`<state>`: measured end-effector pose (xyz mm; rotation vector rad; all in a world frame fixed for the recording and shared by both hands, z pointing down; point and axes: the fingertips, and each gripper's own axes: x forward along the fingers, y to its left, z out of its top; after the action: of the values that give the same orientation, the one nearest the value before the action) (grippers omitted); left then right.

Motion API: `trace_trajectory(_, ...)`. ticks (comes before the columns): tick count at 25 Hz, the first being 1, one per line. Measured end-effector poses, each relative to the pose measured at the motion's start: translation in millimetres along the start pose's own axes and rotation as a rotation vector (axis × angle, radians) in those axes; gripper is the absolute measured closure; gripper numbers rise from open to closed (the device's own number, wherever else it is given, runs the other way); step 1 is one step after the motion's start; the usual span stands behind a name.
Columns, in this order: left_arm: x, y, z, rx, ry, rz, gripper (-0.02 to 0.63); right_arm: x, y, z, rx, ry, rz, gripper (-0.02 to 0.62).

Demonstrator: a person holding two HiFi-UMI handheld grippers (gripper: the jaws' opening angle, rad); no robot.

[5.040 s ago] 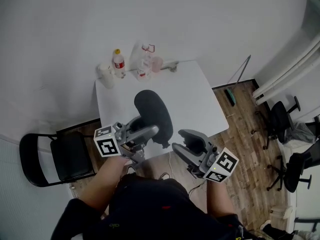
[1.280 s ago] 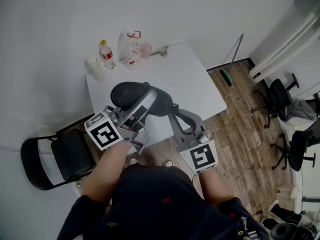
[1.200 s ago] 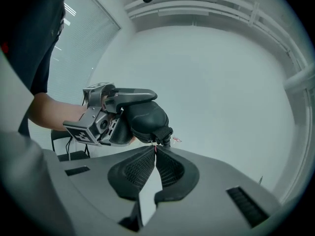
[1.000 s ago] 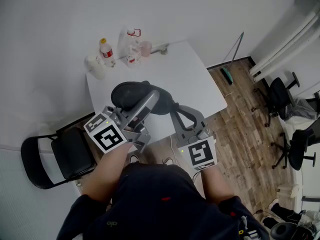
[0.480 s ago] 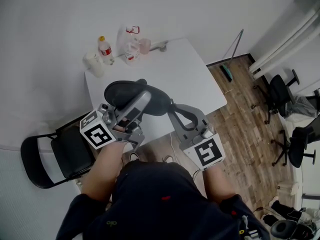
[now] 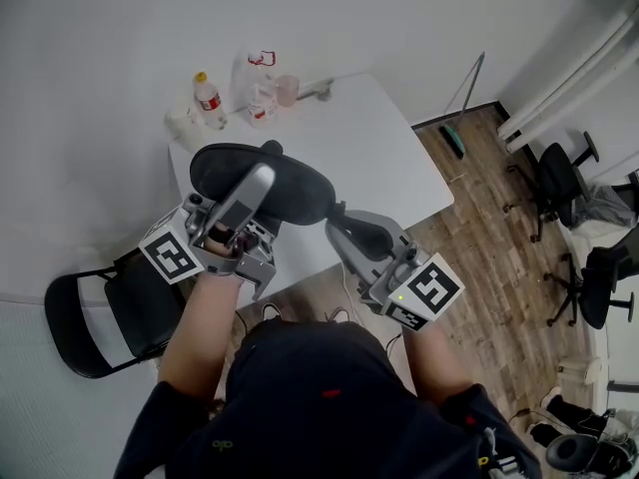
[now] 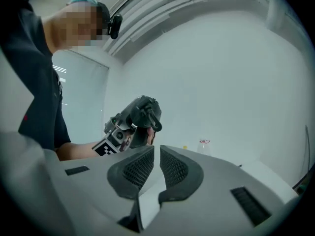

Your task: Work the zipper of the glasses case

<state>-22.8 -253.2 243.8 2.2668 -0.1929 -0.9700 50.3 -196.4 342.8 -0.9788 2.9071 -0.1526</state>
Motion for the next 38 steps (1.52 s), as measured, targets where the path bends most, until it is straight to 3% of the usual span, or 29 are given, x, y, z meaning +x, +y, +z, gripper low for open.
trace_trajectory(5,6,-5,-10,-0.054,0.042,-0.032,0.347,4,-11,13,-0.031,-0.074,-0.05,0.569)
trace_trajectory(10,5,-1,-12,-0.053,0.047,-0.004,0.347,-12,1,41,-0.078,-0.194,-0.009,0.569)
trace_trajectory(18,4,2,-9,-0.029,0.04,0.025,0.346,-16,22,45,-0.177,-0.189,0.053,0.569)
trace_trajectory(22,1,8,-7,-0.021,0.025,0.057,0.346,-8,23,37,-0.328,-0.123,-0.03,0.471)
trace_trajectory(25,3,9,-7,-0.029,0.015,0.068,0.346,-5,17,33,-0.443,-0.081,-0.121,0.471)
trace_trajectory(30,3,12,-6,-0.026,-0.003,0.096,0.347,-2,18,30,-0.545,-0.055,-0.15,0.472)
trace_trajectory(32,2,14,-7,-0.014,-0.006,0.111,0.347,-2,17,29,-0.561,-0.048,-0.167,0.482)
trace_trajectory(36,1,15,-6,0.004,-0.013,0.128,0.346,-12,1,31,-0.486,-0.061,-0.267,0.482)
trace_trajectory(38,2,15,-4,0.01,-0.017,0.138,0.346,-17,2,34,-0.472,-0.082,-0.268,0.486)
